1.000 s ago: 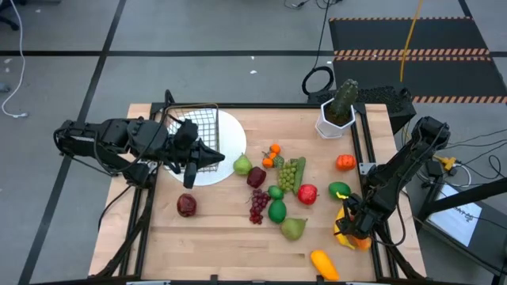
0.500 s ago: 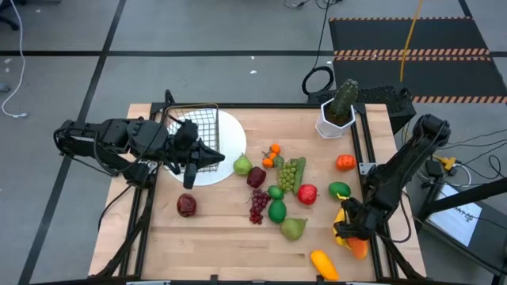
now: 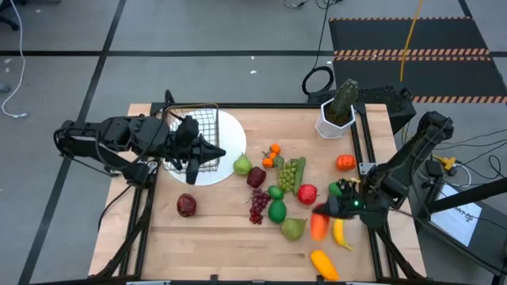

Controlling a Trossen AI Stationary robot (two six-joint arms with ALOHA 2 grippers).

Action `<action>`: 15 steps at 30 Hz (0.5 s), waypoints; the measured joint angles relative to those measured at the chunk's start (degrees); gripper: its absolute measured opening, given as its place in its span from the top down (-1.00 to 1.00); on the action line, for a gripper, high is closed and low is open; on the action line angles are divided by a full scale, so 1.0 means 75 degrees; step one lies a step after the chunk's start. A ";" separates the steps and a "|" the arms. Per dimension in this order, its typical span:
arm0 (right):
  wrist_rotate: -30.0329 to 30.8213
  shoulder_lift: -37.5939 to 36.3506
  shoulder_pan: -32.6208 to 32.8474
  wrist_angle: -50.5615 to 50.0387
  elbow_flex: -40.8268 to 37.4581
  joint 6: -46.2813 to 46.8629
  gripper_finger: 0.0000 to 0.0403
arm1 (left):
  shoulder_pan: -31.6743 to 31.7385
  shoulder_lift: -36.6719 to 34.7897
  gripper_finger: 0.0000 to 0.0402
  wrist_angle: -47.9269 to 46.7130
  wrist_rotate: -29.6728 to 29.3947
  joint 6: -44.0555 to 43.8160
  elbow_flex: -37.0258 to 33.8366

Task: Build produce basket
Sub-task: Put the red mango into the wire basket

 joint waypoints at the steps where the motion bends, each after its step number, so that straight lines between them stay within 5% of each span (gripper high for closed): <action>1: 0.0373 0.0000 -0.0154 0.0451 0.0002 -0.0352 -0.33 | 0.0040 0.0000 0.97 0.0001 0.0000 0.0009 0.0000; 6: 0.1302 0.0084 -0.1084 0.2897 0.0002 -0.2450 -0.33 | 0.0130 0.0000 0.97 0.0001 -0.0002 0.0083 0.0000; 15: 0.1289 0.0402 -0.2556 0.8979 0.0068 -0.8352 -0.33 | 0.0130 -0.0001 0.97 0.0041 0.0001 0.0284 -0.0002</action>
